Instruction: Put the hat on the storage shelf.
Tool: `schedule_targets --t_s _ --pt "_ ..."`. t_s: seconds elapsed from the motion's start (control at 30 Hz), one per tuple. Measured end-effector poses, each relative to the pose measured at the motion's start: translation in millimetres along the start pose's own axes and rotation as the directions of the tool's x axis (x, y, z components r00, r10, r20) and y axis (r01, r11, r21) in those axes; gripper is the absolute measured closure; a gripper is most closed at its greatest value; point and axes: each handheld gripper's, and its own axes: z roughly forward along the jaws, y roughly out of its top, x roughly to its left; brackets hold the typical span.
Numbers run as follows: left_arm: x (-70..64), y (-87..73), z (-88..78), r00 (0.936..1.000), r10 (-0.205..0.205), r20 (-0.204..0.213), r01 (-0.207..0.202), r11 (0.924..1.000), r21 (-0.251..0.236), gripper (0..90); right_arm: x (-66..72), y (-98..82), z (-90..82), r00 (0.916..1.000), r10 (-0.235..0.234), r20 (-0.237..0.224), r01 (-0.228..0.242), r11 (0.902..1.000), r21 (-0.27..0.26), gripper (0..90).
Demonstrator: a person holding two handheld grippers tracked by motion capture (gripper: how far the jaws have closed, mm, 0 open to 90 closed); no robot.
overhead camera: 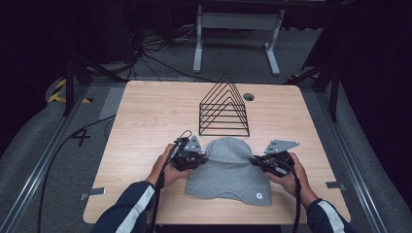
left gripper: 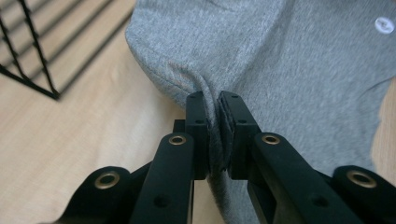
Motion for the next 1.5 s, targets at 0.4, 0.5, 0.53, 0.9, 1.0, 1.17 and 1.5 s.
schedule_targets --t_s 0.4,0.5,0.53,0.9,1.0,1.17,1.5 --pt "8.2 41.8 -34.2 0.9955 0.071 -0.062 -0.076 0.9949 -0.067 82.9 -10.7 35.3 -31.9 0.998 -0.038 0.051 0.041 0.9966 -0.072 84.6" --pt "10.7 55.5 -45.3 0.9932 0.084 -0.081 -0.09 0.9926 -0.081 83.0 -12.6 50.1 -43.9 0.9958 -0.058 0.071 0.065 0.9929 -0.1 84.6" --pt "11.0 60.9 -49.8 0.9914 0.093 -0.093 -0.101 0.9908 -0.09 83.0 -13.4 54.9 -48.1 0.9948 -0.064 0.079 0.073 0.9914 -0.109 84.6" --pt "21.0 107.1 -89.8 0.9817 0.119 -0.149 -0.143 0.9763 -0.163 83.1 -27.1 109.0 -96.0 0.9869 -0.07 0.145 0.103 0.9675 -0.231 84.6" --pt "28.9 125.7 -104.2 0.9752 0.128 -0.181 -0.161 0.9693 -0.186 83.1 -30.4 125.6 -106.7 0.9828 -0.072 0.17 0.115 0.9602 -0.255 84.6" --pt "38.3 141.3 -117.3 0.9737 0.116 -0.196 -0.159 0.9625 -0.22 83.1 -38.2 147.5 -116.8 0.9788 -0.066 0.194 0.122 0.949 -0.291 84.7" --pt "62.5 180.6 -139.2 0.9634 0.105 -0.246 -0.169 0.9514 -0.257 83.3 -60.5 184.5 -123.2 0.9715 -0.037 0.234 0.118 0.9324 -0.342 84.7"
